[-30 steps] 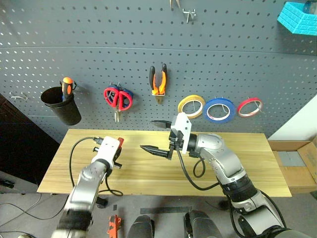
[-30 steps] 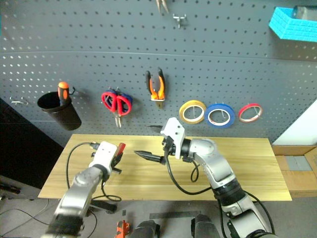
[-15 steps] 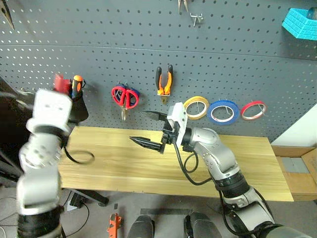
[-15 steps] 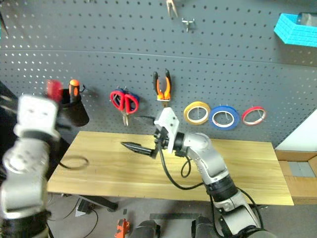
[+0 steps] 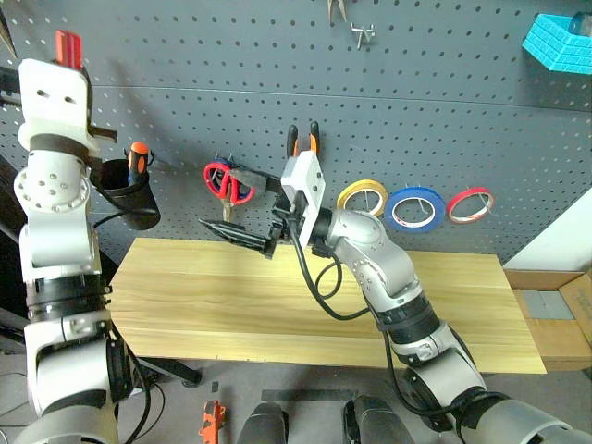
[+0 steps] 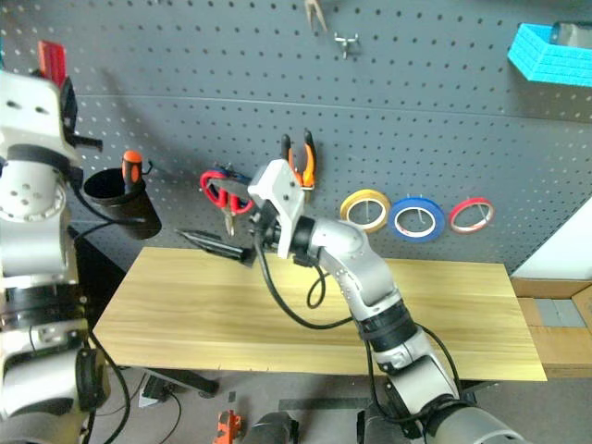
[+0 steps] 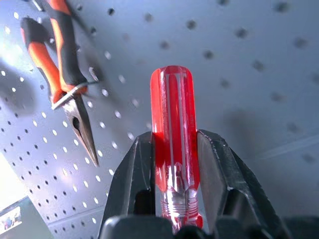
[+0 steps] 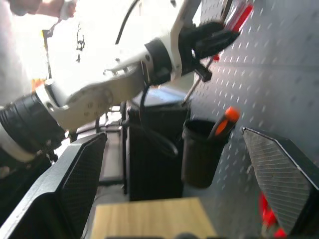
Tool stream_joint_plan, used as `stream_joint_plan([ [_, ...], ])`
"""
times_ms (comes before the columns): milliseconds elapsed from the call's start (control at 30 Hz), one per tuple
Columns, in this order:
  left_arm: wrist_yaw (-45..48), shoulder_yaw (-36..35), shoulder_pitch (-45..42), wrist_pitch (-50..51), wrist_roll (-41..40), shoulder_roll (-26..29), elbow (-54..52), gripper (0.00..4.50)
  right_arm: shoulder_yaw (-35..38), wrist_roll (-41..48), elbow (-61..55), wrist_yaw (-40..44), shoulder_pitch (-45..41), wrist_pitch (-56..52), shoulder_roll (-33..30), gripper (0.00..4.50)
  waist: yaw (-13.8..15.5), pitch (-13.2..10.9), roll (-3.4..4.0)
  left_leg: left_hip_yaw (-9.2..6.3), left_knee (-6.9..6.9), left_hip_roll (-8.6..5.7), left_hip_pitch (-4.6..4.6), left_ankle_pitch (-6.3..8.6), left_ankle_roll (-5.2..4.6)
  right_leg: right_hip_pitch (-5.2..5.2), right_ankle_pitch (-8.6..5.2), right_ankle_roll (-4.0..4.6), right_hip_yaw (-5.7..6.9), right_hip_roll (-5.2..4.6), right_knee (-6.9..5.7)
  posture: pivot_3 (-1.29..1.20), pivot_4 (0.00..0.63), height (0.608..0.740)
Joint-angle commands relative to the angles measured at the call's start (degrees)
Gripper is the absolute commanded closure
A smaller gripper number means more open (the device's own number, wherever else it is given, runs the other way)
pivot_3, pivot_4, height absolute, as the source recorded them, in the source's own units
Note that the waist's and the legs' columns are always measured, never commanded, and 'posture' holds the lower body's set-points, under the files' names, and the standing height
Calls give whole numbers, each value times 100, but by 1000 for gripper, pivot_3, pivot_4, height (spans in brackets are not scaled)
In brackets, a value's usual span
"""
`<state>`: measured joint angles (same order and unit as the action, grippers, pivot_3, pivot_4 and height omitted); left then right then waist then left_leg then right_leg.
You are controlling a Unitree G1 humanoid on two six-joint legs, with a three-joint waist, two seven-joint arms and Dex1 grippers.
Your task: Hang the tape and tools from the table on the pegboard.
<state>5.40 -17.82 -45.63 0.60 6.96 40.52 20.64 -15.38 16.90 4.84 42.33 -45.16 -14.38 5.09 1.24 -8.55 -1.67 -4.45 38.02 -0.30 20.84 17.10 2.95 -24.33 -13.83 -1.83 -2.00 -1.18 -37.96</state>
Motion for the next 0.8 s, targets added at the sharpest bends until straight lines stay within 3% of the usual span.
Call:
stream_joint_plan([
  [33,-146,24,-278,-517,-44,105,545,3668,72,5,32,-50,-162,198,103,0,-2,0,0,1,0,0,0,0,0,0,0,0,-1,0,0,101,110,740],
  [400,-222,3,219,-1053,-316,-178,940,3668,10,-3,27,-11,-62,189,54,0,7,-1,-1,-3,1,1,3,9,-17,-4,0,0,-2,-1,-7,107,117,740],
  [800,-235,34,-570,-1179,-557,-163,1063,3668,1,-16,134,3,-111,217,71,0,15,5,-12,-7,10,-2,6,9,-18,4,0,0,18,-2,-12,111,114,740],
])
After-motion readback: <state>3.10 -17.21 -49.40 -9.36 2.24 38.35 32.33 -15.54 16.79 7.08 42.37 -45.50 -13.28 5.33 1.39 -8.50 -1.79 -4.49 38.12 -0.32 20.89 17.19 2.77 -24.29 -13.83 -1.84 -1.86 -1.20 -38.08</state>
